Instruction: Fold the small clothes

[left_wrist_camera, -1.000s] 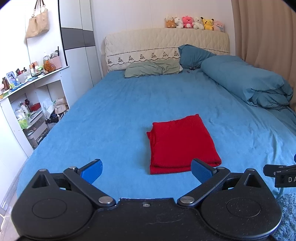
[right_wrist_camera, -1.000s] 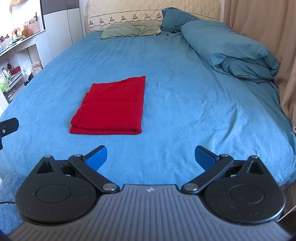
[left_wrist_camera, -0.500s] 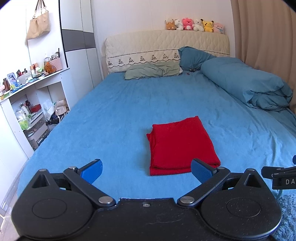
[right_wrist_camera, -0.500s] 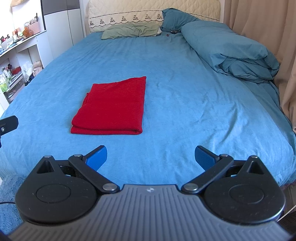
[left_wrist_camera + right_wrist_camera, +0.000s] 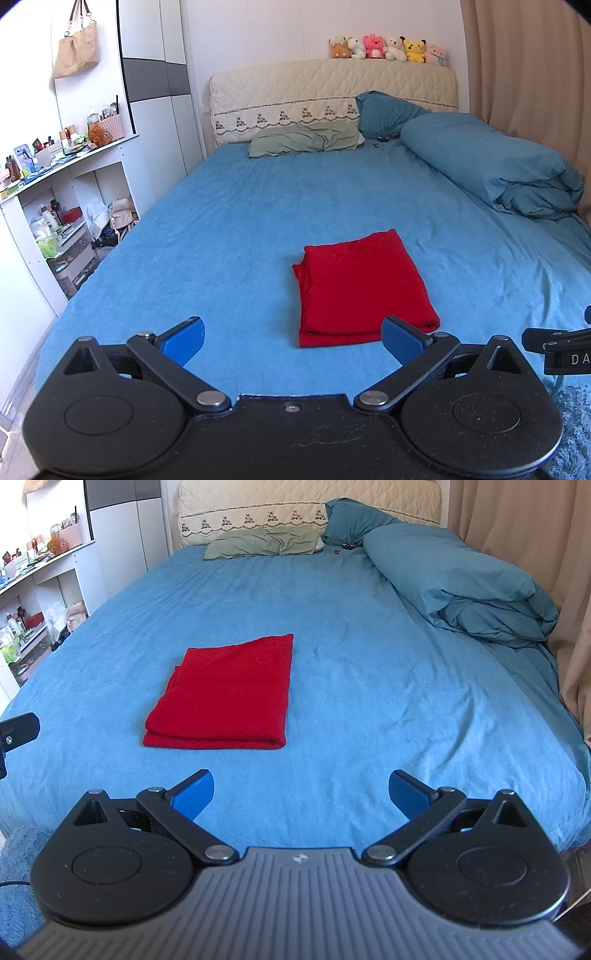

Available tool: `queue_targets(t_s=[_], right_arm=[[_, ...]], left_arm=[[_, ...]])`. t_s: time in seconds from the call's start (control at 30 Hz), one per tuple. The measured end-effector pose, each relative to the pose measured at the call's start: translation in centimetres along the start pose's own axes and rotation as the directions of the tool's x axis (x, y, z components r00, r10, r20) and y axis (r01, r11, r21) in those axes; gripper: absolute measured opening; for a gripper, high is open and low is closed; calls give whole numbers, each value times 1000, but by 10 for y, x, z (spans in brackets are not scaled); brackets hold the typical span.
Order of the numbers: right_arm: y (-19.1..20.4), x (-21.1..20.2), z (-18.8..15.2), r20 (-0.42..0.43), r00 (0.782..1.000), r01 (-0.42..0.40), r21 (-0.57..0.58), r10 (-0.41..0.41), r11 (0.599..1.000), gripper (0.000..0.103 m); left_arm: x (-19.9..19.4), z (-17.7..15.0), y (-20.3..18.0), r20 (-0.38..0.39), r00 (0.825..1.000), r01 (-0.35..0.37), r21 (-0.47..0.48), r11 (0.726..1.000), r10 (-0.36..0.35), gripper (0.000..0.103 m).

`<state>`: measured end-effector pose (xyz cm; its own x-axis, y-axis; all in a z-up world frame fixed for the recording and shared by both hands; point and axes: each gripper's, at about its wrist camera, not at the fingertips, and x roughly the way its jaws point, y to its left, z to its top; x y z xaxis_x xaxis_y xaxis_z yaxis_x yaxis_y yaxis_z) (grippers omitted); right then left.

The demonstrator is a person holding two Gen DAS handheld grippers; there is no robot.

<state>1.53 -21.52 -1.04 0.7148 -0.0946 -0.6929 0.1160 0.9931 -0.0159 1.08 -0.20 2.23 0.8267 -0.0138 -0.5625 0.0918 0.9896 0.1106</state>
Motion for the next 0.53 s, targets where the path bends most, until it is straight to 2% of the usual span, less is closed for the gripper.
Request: queue_targets(t_s=[0.53], right_arm=[[1,0,0,-2,1000,-4,4,4,1000,103]], left_arm=[[4,-4,0,7,1000,-17,-17,1000,18,103]])
